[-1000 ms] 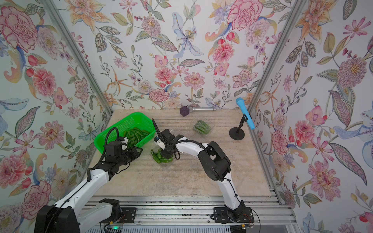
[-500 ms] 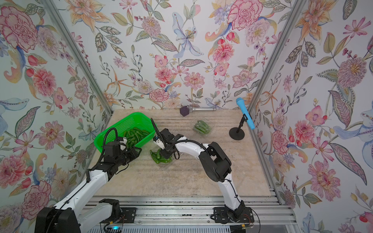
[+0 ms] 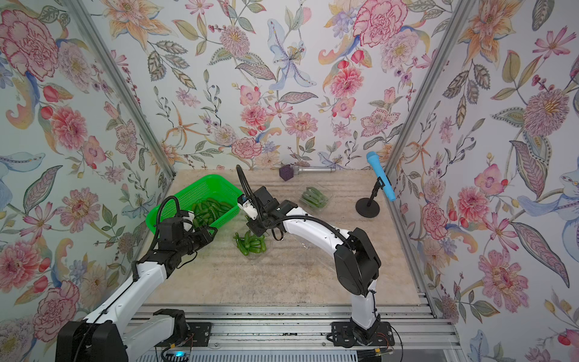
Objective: Take small green peppers out of containers
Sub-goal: Pick up the green pepper from the packing box, then place the green pepper in the basket.
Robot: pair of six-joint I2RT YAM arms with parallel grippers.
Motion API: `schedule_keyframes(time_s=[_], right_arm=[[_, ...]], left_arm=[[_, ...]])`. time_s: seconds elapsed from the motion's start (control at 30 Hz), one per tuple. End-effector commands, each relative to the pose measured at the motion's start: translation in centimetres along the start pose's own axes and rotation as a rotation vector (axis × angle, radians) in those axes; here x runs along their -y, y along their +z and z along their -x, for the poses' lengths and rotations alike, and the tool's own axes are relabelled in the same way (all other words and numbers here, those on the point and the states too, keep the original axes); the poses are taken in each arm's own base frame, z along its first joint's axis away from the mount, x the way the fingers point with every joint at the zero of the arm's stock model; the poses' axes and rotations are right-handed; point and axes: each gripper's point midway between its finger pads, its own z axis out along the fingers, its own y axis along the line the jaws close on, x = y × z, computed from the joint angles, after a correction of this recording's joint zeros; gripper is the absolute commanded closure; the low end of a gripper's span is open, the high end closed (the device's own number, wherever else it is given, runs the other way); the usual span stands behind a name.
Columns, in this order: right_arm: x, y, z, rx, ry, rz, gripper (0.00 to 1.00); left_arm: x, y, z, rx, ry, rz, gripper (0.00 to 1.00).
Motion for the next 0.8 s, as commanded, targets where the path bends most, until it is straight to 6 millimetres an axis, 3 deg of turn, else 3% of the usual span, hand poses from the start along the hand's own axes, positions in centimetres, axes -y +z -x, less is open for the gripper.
schedule_keyframes(time_s=[0.0, 0.23, 0.37, 0.63, 0.77], right_arm=[[-1.2, -3.0, 4.3, 0.127, 0.030, 0.045, 0.96], [-3.7, -1.9, 10.6, 0.255, 0.036, 0.140, 0.96], [-4.2, -0.6, 13.1, 0.294, 0.045, 0.171, 0.96], [-4.8, 4.5, 17.4, 0.390, 0.094, 0.213, 0.98], [-5.6, 5.2, 20.0, 0.495, 0.138, 0.280, 0.97]], left_arm=[[0.7, -1.0, 1.8, 0.043, 0.017, -0.015, 0.57], [0.6, -3.2, 4.4, 0.120, 0.011, -0.004, 0.57], [-0.2, -4.1, 5.1, 0.130, 0.005, 0.007, 0.57], [-1.8, -6.4, 4.7, 0.163, -0.036, 0.002, 0.58], [-2.4, -6.8, 3.2, 0.147, -0.056, -0.012, 0.58]])
